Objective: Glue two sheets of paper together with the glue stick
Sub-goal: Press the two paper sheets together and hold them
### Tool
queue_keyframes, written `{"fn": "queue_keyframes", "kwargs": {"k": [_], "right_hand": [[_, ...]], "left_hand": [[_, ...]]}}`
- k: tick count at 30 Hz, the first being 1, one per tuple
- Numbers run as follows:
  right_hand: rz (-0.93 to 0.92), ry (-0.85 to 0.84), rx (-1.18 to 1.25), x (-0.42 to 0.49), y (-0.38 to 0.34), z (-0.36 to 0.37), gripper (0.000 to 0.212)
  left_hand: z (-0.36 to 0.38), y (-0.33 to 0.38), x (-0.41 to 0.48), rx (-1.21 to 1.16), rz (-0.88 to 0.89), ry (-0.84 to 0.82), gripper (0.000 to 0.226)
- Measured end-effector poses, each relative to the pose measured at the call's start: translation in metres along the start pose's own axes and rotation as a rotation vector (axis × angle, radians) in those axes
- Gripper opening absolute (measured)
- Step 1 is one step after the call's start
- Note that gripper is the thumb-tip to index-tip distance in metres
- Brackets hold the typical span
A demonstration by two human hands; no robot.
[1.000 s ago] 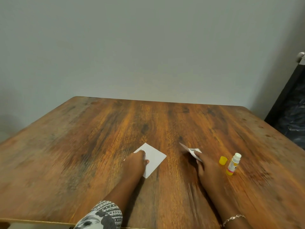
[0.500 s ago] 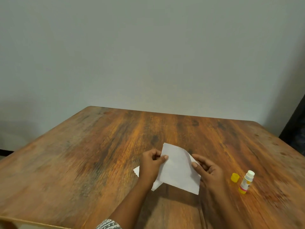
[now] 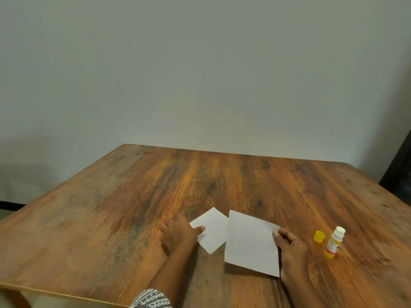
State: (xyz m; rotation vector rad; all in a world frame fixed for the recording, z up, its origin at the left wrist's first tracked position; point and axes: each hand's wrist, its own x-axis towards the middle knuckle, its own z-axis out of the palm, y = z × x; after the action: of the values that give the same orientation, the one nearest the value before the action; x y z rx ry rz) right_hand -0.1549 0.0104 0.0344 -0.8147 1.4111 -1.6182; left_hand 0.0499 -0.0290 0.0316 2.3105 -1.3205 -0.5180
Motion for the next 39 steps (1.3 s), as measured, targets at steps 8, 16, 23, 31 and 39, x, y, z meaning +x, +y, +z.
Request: {"fn": "queue_keyframes", "kwargs": {"k": [8, 16, 23, 31, 39], "right_hand": [[-0.014, -0.04, -0.001, 0.001, 0.005, -0.005, 0.019], [-0.01, -0.054, 0.021, 0.001, 0.006, -0.009, 0.017], [-0.001, -0.093, 0.065, -0.002, -0.016, -0.006, 0.014], [-0.153, -0.167, 0.108, -0.002, -0.061, 0.024, 0.015], [-0.087, -0.125, 0.181, 0.002, -0.056, 0.033, 0.022]], "left_hand": [[0.009, 0.004, 0.008, 0.097, 0.04, -0.044, 0.052], [0.022, 0.005, 0.003, -0.409, 0.092, -0.013, 0.025], [-0.001, 0.021, -0.003, -0.959, 0.094, -0.062, 0.024], [-0.036, 0.038, -0.022, -1.021, 0.431, -0.203, 0.026], [-0.04, 0.043, -0.03, -0.896, 0.516, -0.1, 0.025]]}}
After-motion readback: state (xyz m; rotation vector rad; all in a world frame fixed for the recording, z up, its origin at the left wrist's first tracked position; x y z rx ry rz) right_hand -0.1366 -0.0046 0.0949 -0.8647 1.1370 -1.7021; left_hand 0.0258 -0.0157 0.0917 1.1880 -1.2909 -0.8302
